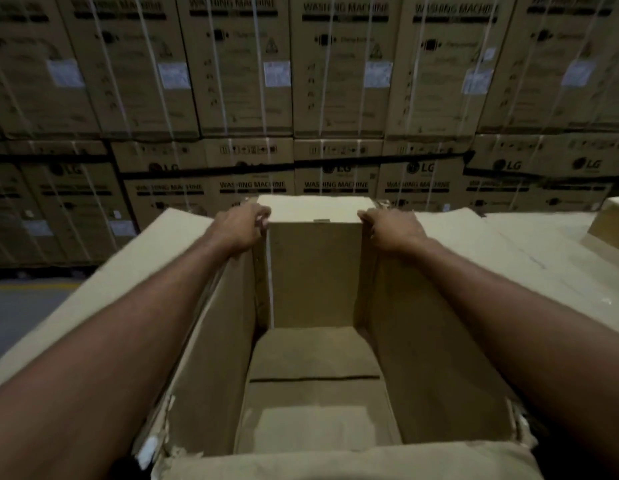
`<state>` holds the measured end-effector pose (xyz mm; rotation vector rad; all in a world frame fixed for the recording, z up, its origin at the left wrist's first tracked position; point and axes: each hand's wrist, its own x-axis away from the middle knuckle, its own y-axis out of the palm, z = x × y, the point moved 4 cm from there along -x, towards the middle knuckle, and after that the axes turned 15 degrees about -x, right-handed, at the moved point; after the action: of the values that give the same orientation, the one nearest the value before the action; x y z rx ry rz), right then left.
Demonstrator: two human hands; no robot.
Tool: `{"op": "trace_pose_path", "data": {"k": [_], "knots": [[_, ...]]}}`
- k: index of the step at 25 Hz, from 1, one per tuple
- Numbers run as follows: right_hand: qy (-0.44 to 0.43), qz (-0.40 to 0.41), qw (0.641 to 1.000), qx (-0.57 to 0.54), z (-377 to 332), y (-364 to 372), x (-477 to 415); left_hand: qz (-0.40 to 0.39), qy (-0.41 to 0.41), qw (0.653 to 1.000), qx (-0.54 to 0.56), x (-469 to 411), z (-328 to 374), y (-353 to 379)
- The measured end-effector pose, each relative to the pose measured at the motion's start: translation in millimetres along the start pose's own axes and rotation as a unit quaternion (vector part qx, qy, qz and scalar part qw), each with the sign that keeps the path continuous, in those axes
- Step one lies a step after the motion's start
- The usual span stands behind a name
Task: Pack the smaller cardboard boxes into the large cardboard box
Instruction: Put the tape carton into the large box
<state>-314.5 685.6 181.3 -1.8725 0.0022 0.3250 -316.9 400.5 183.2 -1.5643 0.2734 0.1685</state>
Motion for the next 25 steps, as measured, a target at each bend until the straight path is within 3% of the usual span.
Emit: {"op": "trace_pose_path", "data": {"k": [3,6,9,12,15,19,21,23,25], "knots": [[0.028,0.013,0.997,0.072,-3.2,-4.2,14.1,-0.097,-0.001,0.993,-0.066,20.4,-3.9,-13.9],[0.103,-0.061,0.99,0.07,5.0,-6.5,48.4,-0.233,0.01,0.958,-0.169,67.2,-13.7,-27.3],[0.091,-0.132,0.981,0.105,20.6,-7.0,80.2,-0.219,0.011,0.957,-0.19,114.7,-13.8,-31.9],[0.051,-0.139,0.988,0.042,18.0,-20.0,98.6,-0.183,-0.009,0.966,-0.181,142.6,0.6,-43.7],[0.023,-0.175,0.984,0.009,7.6,-33.2,128.9,-0.233,-0.024,0.955,-0.183,176.2,18.5,-52.3],[-0.038,-0.202,0.979,0.016,9.1,-36.0,204.0,-0.224,-0.025,0.952,-0.208,232.4,30.3,-56.0],[-0.056,-0.162,0.984,-0.049,8.8,-58.8,237.5,-0.247,-0.04,0.955,-0.157,254.2,37.2,-73.2],[-0.058,-0.132,0.973,-0.182,7.9,-87.1,274.7,-0.263,-0.071,0.962,-0.02,277.7,55.8,-96.5],[-0.07,-0.103,0.954,-0.274,9.2,-108.0,316.7,-0.183,-0.056,0.972,0.139,308.6,88.4,-118.4]]}}
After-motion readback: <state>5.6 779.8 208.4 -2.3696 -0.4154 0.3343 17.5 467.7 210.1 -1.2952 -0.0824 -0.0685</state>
